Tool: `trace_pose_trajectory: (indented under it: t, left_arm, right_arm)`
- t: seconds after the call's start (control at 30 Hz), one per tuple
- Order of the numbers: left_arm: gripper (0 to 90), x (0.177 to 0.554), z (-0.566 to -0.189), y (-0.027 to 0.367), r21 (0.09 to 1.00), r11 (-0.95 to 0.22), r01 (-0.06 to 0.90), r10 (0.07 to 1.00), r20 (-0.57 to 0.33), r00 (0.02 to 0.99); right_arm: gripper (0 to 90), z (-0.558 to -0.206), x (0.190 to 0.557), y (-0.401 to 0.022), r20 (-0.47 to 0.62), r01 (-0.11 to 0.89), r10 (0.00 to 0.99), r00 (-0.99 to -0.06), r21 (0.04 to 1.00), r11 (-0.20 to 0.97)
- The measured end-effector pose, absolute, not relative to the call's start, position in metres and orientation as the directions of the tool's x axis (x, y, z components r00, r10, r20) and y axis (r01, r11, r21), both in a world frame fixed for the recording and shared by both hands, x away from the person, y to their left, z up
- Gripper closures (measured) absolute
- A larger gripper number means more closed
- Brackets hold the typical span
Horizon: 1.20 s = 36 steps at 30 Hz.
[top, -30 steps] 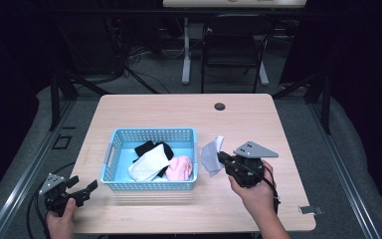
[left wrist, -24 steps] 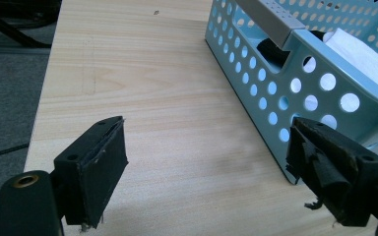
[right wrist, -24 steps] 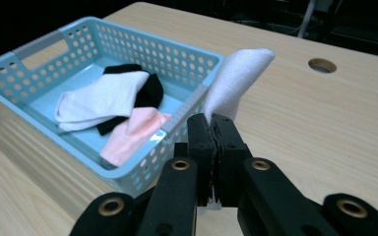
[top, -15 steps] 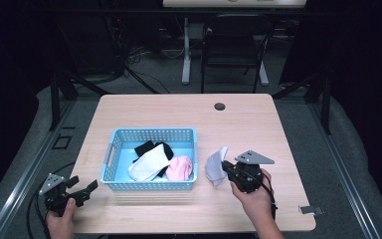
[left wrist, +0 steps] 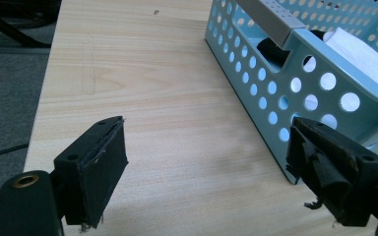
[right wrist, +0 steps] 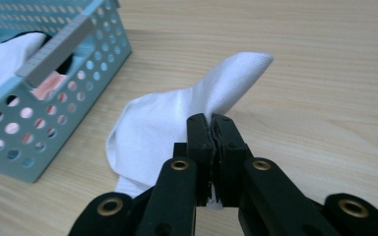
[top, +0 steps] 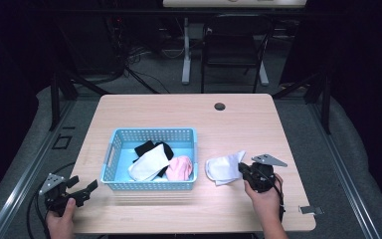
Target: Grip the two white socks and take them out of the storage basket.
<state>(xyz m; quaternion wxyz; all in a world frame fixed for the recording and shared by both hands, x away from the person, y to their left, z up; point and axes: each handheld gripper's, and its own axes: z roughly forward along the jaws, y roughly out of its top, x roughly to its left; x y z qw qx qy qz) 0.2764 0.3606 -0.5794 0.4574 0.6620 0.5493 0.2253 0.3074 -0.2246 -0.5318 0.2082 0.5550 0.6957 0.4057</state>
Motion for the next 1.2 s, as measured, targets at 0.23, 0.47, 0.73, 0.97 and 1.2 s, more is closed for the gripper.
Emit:
trace_pose_trajectory:
  t: [0.23,0.47,0.73,0.97,1.2]
  left_arm:
    - [15.3,0.276,-0.580,0.361,0.855,0.028,0.518,0.932,-0.209,0.294]
    - [15.3,0.276,-0.579,0.361,0.852,0.025,0.522,0.932,-0.209,0.296]
    - [15.3,0.276,-0.580,0.361,0.855,0.031,0.518,0.933,-0.210,0.292]
    - [15.3,0.276,-0.580,0.361,0.852,0.028,0.523,0.934,-0.209,0.290]
    - [15.3,0.276,-0.580,0.361,0.854,0.033,0.519,0.934,-0.212,0.289]
  right_arm:
    - [87.7,-0.541,0.312,-0.231,0.181,0.626,0.948,-0.262,0.779,0.024]
    - [87.5,-0.542,0.312,-0.230,0.172,0.624,0.948,-0.266,0.781,0.033]
    - [52.0,-0.545,0.310,-0.229,0.133,0.561,0.953,-0.271,0.826,0.044]
    - [46.3,-0.538,0.308,-0.221,0.098,0.532,0.947,-0.307,0.842,0.085]
    - [46.8,-0.511,0.311,-0.199,0.090,0.509,0.918,-0.386,0.851,0.131]
